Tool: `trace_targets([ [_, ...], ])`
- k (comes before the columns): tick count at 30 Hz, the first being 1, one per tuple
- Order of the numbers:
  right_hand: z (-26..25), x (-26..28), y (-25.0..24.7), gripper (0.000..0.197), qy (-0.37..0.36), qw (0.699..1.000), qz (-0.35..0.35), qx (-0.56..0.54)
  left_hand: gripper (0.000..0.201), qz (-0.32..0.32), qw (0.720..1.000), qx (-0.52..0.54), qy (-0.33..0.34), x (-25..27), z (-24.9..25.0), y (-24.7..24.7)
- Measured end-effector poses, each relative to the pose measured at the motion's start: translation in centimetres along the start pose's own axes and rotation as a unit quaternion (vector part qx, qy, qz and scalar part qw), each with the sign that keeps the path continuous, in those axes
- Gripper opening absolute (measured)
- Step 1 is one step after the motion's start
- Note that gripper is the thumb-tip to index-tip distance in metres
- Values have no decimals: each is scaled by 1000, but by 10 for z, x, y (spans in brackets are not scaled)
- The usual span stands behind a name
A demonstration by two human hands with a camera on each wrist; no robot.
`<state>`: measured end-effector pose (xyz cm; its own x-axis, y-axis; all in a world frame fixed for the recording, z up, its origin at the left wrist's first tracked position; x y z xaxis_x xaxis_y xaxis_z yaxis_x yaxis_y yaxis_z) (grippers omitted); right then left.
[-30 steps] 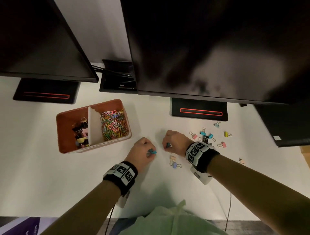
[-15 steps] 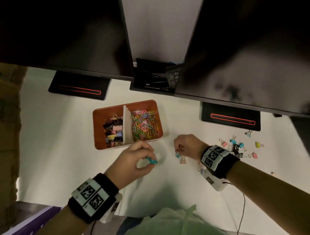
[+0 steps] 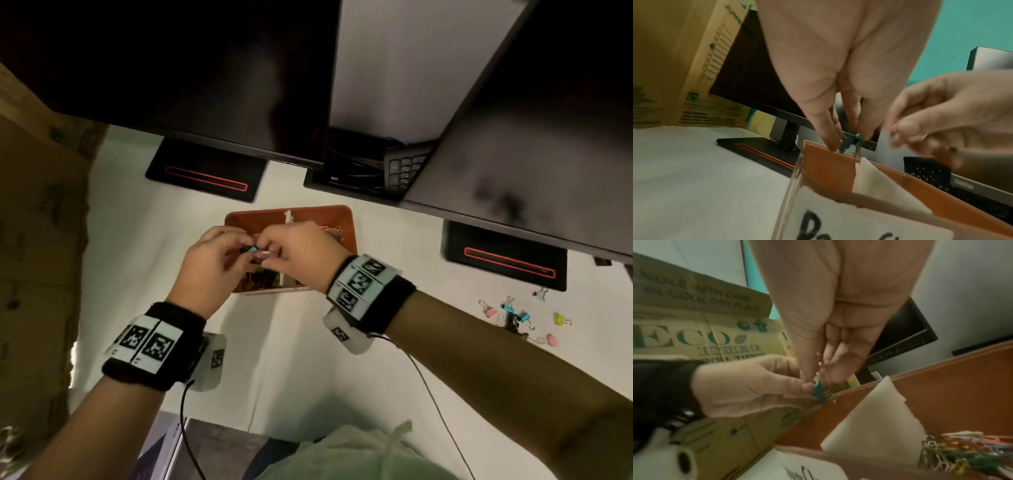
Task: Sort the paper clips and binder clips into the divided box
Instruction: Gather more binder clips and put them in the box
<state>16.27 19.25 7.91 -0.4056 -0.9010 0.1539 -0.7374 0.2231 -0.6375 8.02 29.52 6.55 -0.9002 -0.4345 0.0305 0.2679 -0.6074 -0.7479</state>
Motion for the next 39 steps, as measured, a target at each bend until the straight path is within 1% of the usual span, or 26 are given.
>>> trace_targets([
  [2, 3, -4, 4, 36, 20, 1000, -8, 23, 35, -8, 1000, -24, -16, 4, -3, 0],
  [3, 7, -1, 1, 37, 22, 999, 2, 33, 39, -8, 1000, -21, -17, 6, -2, -2],
  [6, 28, 26, -19, 30, 32, 998, 44, 44, 37, 7, 1000, 4, 13, 16, 18, -6],
  [8, 53, 58, -36, 27, 63, 995, 63, 44, 32, -2, 999, 22, 46, 25, 40, 2],
  [9, 68, 76, -43, 28, 84, 993, 66, 49, 29, -18, 997, 34, 63, 30, 52, 10],
  [11, 97, 115, -53, 33, 128, 987, 52, 83, 29, -69, 991, 51, 98, 41, 74, 37],
  [16, 159, 214, -55, 55, 258, 959, -19, 119, 36, -223, 961, 25, 160, 63, 111, 131],
  [18, 177, 244, -50, 63, 295, 947, -40, 123, 40, -265, 949, -18, 169, 68, 113, 169],
  [21, 197, 279, -41, 69, 329, 934, -51, 128, 43, -316, 933, -83, 150, 74, 107, 215],
  [23, 207, 294, -35, 70, 334, 933, -50, 122, 40, -328, 928, -107, 139, 76, 102, 233],
  [25, 217, 303, -27, 68, 337, 935, -47, 96, 32, -314, 933, -113, 137, 75, 98, 240],
  [27, 226, 305, -21, 60, 336, 939, -33, 62, 21, -300, 937, -115, 139, 72, 95, 243],
  [29, 231, 303, -19, 49, 325, 945, -5, 42, 14, -301, 938, -112, 129, 70, 93, 242],
  [33, 231, 290, -20, 19, 282, 959, 14, 36, 16, -315, 937, -104, 108, 66, 96, 241],
  [34, 230, 286, -20, 15, 272, 961, 13, 36, 17, -320, 936, -101, 102, 66, 97, 241],
  [37, 226, 277, -20, 11, 242, 969, 6, 55, 31, -337, 937, -67, 68, 64, 101, 242],
  [39, 223, 273, -21, 9, 219, 973, 3, 67, 32, -351, 934, -32, 55, 66, 107, 242],
])
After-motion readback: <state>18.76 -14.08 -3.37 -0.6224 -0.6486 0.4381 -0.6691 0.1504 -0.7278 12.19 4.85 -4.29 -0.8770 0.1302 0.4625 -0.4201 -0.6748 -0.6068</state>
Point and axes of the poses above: each hand's wrist, its own x-axis away from the middle knuckle, its own y-axis out of the palm, z = x × y, the point moved 7 cm from there along -x, towards the middle knuckle, and after that the axes turned 6 degrees about -x, right-handed, at the moved point
